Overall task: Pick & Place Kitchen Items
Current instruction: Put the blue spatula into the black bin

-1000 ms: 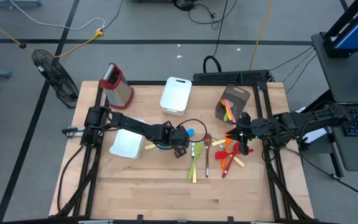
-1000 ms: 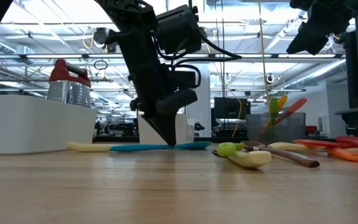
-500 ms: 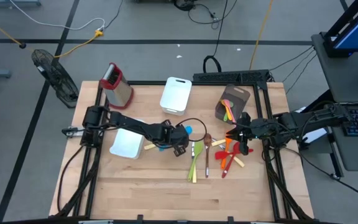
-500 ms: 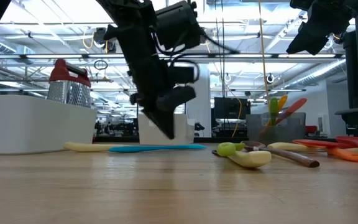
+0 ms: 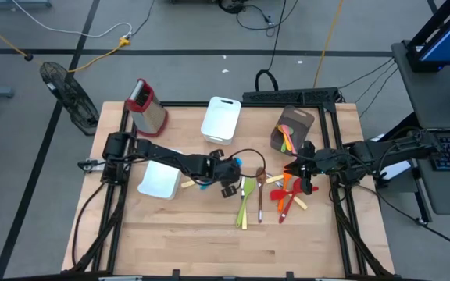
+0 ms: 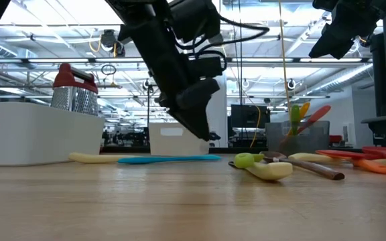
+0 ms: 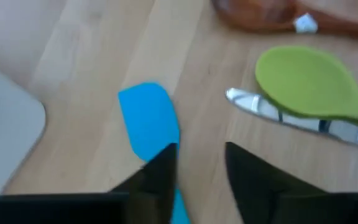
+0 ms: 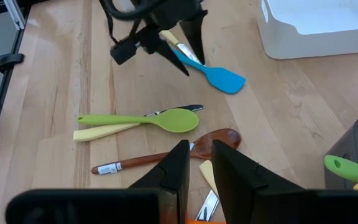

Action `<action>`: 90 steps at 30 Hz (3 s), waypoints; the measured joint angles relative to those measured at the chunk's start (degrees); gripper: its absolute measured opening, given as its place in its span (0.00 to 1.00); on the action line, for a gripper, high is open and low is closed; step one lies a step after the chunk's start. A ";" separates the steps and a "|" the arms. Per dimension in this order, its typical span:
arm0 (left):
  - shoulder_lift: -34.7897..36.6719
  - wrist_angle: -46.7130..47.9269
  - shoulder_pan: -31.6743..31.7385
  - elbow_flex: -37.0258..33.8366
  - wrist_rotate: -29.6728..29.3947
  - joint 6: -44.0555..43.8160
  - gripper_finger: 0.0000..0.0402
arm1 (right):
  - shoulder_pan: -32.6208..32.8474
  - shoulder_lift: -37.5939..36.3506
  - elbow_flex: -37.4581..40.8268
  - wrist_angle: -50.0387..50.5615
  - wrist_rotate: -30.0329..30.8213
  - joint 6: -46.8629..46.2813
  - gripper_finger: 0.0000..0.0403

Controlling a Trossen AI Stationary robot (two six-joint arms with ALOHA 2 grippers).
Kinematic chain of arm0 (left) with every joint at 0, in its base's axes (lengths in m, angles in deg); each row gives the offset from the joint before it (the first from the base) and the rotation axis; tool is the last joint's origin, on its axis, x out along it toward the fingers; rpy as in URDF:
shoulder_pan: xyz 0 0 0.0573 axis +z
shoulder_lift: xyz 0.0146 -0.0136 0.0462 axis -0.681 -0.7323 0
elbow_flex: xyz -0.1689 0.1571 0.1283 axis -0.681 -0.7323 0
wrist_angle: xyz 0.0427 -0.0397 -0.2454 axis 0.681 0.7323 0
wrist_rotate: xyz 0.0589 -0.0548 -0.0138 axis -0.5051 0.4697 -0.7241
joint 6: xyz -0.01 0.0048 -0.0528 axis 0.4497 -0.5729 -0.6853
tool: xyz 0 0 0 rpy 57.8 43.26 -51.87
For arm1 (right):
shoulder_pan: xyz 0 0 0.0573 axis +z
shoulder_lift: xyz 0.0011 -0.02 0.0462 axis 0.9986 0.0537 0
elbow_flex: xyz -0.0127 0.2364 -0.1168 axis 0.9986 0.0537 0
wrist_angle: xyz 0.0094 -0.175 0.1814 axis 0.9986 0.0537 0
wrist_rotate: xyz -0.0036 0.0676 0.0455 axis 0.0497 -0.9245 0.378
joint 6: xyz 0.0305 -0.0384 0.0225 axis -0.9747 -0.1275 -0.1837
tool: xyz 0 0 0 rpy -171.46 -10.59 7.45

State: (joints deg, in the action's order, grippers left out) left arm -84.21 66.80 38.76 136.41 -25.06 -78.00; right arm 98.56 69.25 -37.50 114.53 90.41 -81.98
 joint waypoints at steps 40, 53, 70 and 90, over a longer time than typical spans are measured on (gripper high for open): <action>-11.07 -7.10 6.57 0.47 6.45 -2.83 0.14 | -0.02 0.00 0.00 -1.39 0.09 -0.17 0.15; 1.56 4.55 5.90 -0.26 -1.65 -2.97 0.03 | -0.02 0.04 0.00 -1.81 0.07 -0.20 0.15; 17.76 -12.04 7.83 0.02 9.15 -1.38 0.03 | -0.02 0.12 2.38 -7.99 -0.07 1.77 0.15; 18.01 -47.32 11.63 0.04 36.75 -12.08 0.02 | -0.02 0.93 26.12 -74.55 0.06 29.54 0.44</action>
State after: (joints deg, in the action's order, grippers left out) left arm -66.20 19.47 50.39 136.46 11.69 -90.08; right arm 98.54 70.18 -11.38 39.98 90.47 -52.44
